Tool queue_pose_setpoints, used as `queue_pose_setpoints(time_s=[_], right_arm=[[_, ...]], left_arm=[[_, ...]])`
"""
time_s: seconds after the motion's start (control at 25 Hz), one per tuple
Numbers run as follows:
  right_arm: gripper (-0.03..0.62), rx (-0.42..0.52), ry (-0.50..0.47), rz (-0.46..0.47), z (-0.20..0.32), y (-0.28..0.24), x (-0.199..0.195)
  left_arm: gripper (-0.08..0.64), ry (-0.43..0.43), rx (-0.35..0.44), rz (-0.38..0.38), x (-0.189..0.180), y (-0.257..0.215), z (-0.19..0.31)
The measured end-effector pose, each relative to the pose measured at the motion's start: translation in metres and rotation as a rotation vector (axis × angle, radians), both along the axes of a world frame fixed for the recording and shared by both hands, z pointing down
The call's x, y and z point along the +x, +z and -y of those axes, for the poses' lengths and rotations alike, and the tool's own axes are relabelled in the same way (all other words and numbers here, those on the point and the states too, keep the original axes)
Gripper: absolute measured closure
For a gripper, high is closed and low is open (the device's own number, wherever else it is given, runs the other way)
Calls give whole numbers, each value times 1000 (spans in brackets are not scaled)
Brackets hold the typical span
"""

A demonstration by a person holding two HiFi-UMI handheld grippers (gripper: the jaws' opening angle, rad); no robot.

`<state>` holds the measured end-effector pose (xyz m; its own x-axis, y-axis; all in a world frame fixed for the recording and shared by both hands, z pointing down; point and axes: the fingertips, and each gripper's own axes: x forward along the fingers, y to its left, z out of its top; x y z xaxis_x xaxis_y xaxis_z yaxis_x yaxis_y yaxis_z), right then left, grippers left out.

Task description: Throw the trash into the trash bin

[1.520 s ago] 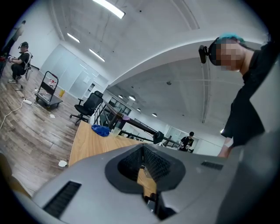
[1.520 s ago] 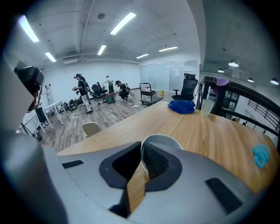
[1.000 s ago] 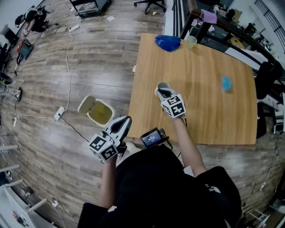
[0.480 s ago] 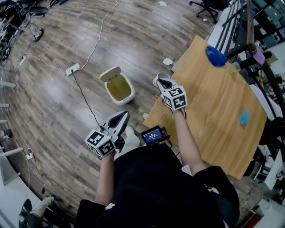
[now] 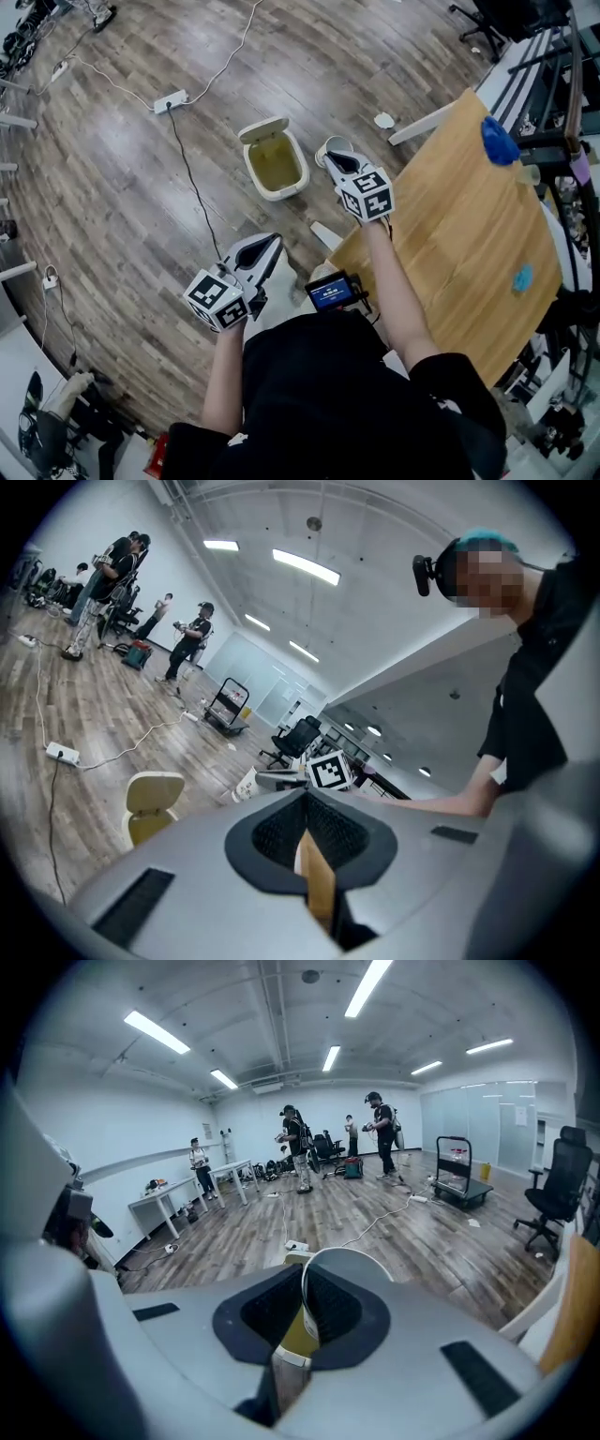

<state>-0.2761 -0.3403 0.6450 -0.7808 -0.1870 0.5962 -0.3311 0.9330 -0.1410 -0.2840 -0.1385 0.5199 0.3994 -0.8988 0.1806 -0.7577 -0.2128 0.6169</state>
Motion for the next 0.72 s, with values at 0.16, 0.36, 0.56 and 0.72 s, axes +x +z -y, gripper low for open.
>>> queue_pose_setpoints(time_s=[0.16,0.36,0.56,0.72], right_arm=[[580,-51,-66,-23,-5,55,-46],[580,-126,-117,-86,-22,136,-87],[580,-183,-144,-99,-18,227,-128],[580,-271,-151,-97,-26,270,-138]], left_arm=[[554,-27,-82,-42,-17,59,1],[554,-13,-186,-168,-23,134,-2],[554,-4,-163,-204,-20,202,12],[554,-50,-108,-254,-17,212,12]])
